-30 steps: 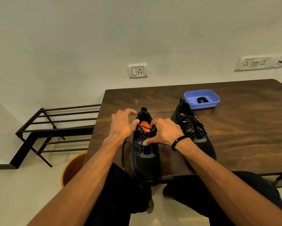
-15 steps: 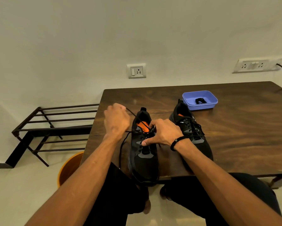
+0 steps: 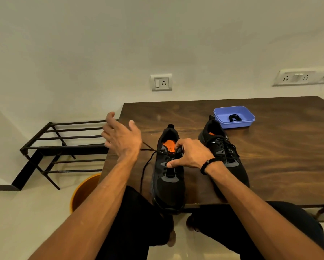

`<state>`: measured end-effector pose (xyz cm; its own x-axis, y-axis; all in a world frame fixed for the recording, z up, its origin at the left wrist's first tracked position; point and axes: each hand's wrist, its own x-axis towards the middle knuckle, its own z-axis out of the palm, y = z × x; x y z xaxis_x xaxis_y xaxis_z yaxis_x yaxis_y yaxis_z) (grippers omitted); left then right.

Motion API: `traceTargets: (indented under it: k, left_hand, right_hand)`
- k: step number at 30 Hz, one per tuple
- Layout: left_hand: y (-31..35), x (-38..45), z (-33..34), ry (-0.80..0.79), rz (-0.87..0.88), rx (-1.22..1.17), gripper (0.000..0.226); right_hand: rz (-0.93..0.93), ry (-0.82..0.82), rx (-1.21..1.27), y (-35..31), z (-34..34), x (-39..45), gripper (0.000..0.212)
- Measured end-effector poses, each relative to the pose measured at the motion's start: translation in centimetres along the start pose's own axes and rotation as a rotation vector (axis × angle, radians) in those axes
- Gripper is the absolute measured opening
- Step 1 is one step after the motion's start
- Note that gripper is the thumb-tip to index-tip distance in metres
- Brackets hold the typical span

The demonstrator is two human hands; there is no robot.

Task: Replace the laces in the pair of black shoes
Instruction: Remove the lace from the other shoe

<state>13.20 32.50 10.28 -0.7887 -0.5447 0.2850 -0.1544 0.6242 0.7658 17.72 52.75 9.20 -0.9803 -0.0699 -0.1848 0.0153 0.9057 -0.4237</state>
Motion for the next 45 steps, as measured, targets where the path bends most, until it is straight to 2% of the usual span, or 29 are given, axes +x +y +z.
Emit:
traceTargets:
  k: [1,3,4,6,7,8,10,13,16,18,20,22,24,26,27,29,31,33,36,39,41,43,44,45]
  left_hand:
    - [0.0,-0.1,0.2,-0.042,0.065,0.04,0.057]
    - [0.0,-0.1,0.5,-0.219,0.282,0.101,0.041]
    - [-0.1,-0.2,0.7,-0.386,0.387,0.101,0.03]
    - [-0.2,-0.8,0.9,-0.785,0.475,0.131,0.022]
    - [-0.2,-1.1,1.0,-0.932,0.501,0.182,0.023]
    - [-0.2,-1.3,1.2,-1.009,0.518,0.224,0.024]
    - [-0.1,-1.4,1.2,-1.021,0.524,0.23,0.019]
    - [-0.2,-1.3,1.3,-0.98,0.522,0.207,0.015]
    - [0.0,-1.4,1.4,-0.985,0.456,0.162,0.016]
    - [-0.1,-1.4,1.7,-0.983,0.456,0.185,0.013]
    - [0.1,-1.6,1.6,-0.981,0.451,0.203,0.018]
    - [0.3,-1.8,1.7,-0.966,0.447,0.21,0.019]
    - [0.4,-2.0,1.7,-0.964,0.425,0.205,0.018]
    - [0.3,-1.8,1.6,-0.982,0.38,0.177,0.017]
    - [0.0,-1.6,1.5,-0.992,0.355,0.16,0.017]
    - [-0.3,-1.3,1.4,-1.006,0.336,0.137,0.017]
    - [-0.5,-1.2,1.3,-1.009,0.344,0.13,0.018]
    - [-0.3,-1.4,1.3,-1.009,0.35,0.133,0.018]
    - [-0.1,-1.6,1.4,-0.993,0.322,0.132,0.018]
    - [0.2,-1.7,1.5,-0.993,0.274,0.119,0.012]
    - [0.2,-1.7,1.5,-1.013,0.252,0.115,0.009]
    - [0.2,-1.7,1.5,-1.026,0.231,0.101,0.01]
    - [0.2,-1.6,1.5,-1.028,0.226,0.099,0.011]
    - [0.2,-1.6,1.6,-1.028,0.232,0.103,0.011]
  right_hand:
    - [-0.025,-0.011,0.047,-0.1,0.2,0.1,0.074]
    - [-0.058,-0.055,0.126,-0.3,0.5,0.2,0.07]
    - [-0.066,-0.089,0.14,-0.4,0.6,0.3,0.065]
    - [-0.068,-0.149,0.166,-0.3,0.8,0.7,0.042]
    - [-0.046,-0.163,0.227,-0.4,0.8,0.7,0.027]
    - [-0.007,-0.168,0.324,-0.6,0.8,0.6,0.015]
    - [0.095,-0.143,0.534,-0.9,1.0,0.5,0.006]
    - [0.268,-0.097,0.823,-1.3,1.6,0.5,0.008]
    - [0.477,-0.16,1.201,-0.8,1.1,0.3,0.005]
    - [0.577,-0.21,1.459,0.0,0.3,-0.2,0.013]
    - [0.597,-0.211,1.562,0.4,0.0,-0.5,0.025]
    - [0.526,-0.178,1.363,0.2,0.2,-0.5,0.035]
    - [0.354,-0.06,0.869,-0.2,0.6,-0.3,0.043]
    - [0.1,0.134,0.387,0.1,1.0,0.5,0.038]
    - [-0.006,0.209,0.234,0.3,1.2,0.9,0.029]
    - [-0.169,0.25,0.099,0.5,1.4,1.3,0.02]
    - [-0.238,0.231,0.011,0.5,1.6,1.5,0.015]
    - [-0.245,0.254,-0.04,0.0,1.7,1.4,0.008]
    - [-0.191,0.357,0.005,-0.7,2.1,1.1,0.018]
    - [-0.005,0.413,0.238,-0.5,1.7,1.3,0.023]
    - [0.208,0.446,0.717,0.0,0.6,1.4,0.024]
    - [0.424,0.359,1.419,0.3,-0.4,1.0,0.024]
    - [0.482,0.29,1.618,0.5,-0.5,0.9,0.024]
    - [0.489,0.224,1.654,0.4,-0.5,0.7,0.022]
